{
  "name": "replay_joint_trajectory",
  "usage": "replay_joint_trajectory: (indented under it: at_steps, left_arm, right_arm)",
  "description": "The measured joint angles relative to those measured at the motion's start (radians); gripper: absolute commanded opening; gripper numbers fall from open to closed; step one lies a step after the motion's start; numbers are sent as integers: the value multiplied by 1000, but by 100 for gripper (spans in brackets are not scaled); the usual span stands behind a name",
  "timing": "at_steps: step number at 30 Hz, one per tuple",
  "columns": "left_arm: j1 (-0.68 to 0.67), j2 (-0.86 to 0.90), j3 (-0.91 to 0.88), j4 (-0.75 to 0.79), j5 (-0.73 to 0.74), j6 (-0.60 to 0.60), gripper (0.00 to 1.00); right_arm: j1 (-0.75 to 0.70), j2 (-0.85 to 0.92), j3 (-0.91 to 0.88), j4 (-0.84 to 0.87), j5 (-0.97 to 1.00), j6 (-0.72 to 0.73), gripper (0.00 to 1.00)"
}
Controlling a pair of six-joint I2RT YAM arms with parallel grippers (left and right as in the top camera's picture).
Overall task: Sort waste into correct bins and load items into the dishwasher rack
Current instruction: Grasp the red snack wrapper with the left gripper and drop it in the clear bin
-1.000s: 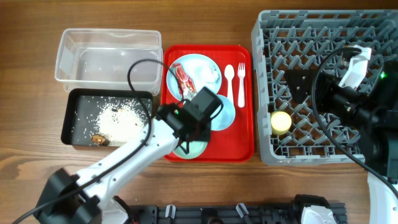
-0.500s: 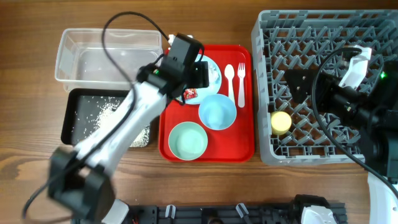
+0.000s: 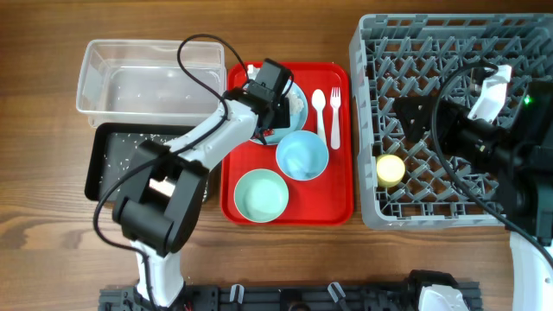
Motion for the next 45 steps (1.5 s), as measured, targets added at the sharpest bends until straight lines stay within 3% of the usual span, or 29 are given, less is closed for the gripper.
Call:
replay_joint_trajectory:
  at_steps: [4, 8, 11, 21, 27, 31, 36, 38, 41, 43, 45]
  left_arm:
    - [0, 34, 0, 0, -14, -14, 66]
    - [0, 35, 0, 0, -29, -26, 42]
    - [0, 35, 0, 0, -40, -31, 4]
    - [0, 19, 11, -67, -14, -32, 4]
    - [8, -153, 55, -108, 18, -32, 4]
    - [71, -248, 85, -107, 27, -32, 4]
    - [226, -246, 88, -111, 45, -32, 4]
    - [273, -244, 88, -109, 55, -32, 18]
    - [309, -241, 88, -105, 65, -26, 61]
    - [310, -232, 88, -95, 75, -28, 78]
    - [299, -223, 88, -84, 81, -11, 80]
  right_arm:
    - [0, 8, 0, -5, 0, 0, 100]
    - [0, 8, 0, -6, 0, 0, 100]
    - [0, 8, 0, -6, 0, 0, 100]
    - [0, 8, 0, -6, 0, 0, 100]
    - [0, 8, 0, -6, 0, 0, 99]
    - [0, 8, 0, -5, 0, 0, 100]
    - [0, 8, 0, -5, 0, 0, 100]
    - [0, 8, 0, -5, 0, 0, 100]
    - [0, 8, 0, -5, 0, 0, 100]
    - [0, 8, 0, -5, 0, 0, 100]
    - [0, 8, 0, -5, 0, 0, 100]
